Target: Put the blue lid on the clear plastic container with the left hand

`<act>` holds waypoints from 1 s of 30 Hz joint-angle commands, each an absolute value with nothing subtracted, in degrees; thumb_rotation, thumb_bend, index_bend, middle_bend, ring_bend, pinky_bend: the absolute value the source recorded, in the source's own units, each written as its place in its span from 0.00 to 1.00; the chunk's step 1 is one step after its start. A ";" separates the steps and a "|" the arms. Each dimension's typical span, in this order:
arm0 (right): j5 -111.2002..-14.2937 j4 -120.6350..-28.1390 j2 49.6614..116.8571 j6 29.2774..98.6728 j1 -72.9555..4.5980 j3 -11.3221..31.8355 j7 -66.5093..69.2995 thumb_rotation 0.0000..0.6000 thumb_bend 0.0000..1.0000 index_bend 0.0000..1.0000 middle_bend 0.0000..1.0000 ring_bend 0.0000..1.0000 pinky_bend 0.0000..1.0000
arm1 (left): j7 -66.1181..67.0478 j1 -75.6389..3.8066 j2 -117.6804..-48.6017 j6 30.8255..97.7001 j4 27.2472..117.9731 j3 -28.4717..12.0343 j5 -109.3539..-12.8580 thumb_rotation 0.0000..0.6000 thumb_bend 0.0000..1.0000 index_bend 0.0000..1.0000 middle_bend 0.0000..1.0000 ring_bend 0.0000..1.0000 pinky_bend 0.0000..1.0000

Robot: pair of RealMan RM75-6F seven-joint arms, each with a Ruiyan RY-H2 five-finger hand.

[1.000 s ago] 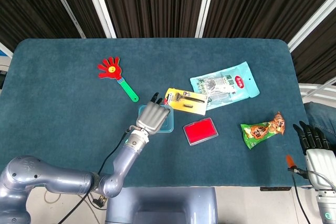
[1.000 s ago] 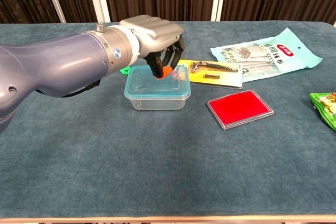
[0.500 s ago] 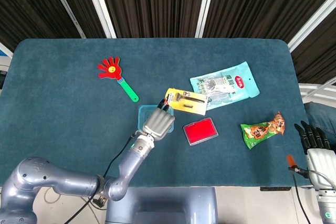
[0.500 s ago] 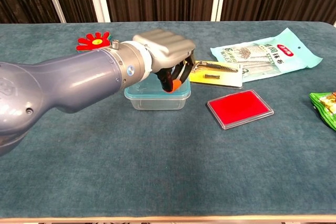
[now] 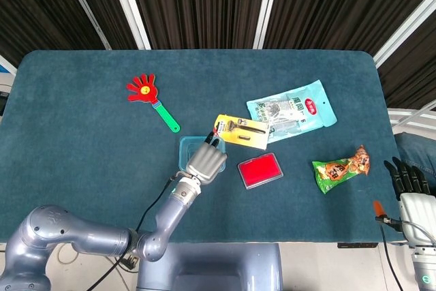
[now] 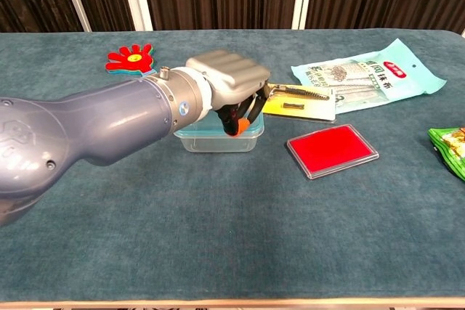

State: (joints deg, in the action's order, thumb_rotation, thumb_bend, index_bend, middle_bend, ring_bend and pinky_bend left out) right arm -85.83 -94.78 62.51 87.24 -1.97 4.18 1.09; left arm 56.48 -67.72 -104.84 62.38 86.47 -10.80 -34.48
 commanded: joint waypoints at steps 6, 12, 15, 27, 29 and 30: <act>-85.55 -94.93 62.51 87.10 -1.94 4.21 1.04 1.00 0.39 0.01 0.00 0.00 0.00 | 56.74 -67.84 -105.51 62.03 85.86 -10.64 -34.58 1.00 0.48 0.62 0.56 0.19 0.09; -85.36 -95.14 62.53 87.15 -1.87 4.26 1.06 1.00 0.39 0.01 0.00 0.00 0.00 | 57.21 -67.91 -106.34 61.86 84.95 -10.27 -34.60 1.00 0.48 0.62 0.56 0.19 0.09; -85.16 -95.26 62.48 87.07 -1.86 4.31 1.08 1.00 0.39 0.01 0.00 0.00 0.00 | 57.31 -67.89 -106.68 61.82 84.44 -10.15 -34.72 1.00 0.48 0.62 0.56 0.19 0.08; -85.09 -95.32 62.50 87.09 -1.78 4.30 1.20 1.00 0.39 0.01 0.00 0.00 0.00 | 57.45 -67.53 -107.98 61.10 82.18 -9.55 -35.21 1.00 0.48 0.62 0.56 0.19 0.09; -85.10 -95.29 62.51 87.06 -1.77 4.27 1.25 1.00 0.39 0.01 0.00 0.00 0.00 | 57.52 -67.47 -108.16 61.05 81.91 -9.50 -35.34 1.00 0.48 0.62 0.56 0.19 0.09; -85.13 -95.27 62.51 87.07 -1.76 4.25 1.27 1.00 0.39 0.01 0.00 0.00 0.00 | 57.52 -67.44 -108.22 61.04 81.83 -9.50 -35.39 1.00 0.48 0.62 0.56 0.19 0.08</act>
State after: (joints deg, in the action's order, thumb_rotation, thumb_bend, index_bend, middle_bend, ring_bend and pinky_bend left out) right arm -85.14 -95.28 62.51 87.07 -1.76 4.26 1.27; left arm 57.52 -67.45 -108.21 61.05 81.82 -9.51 -35.37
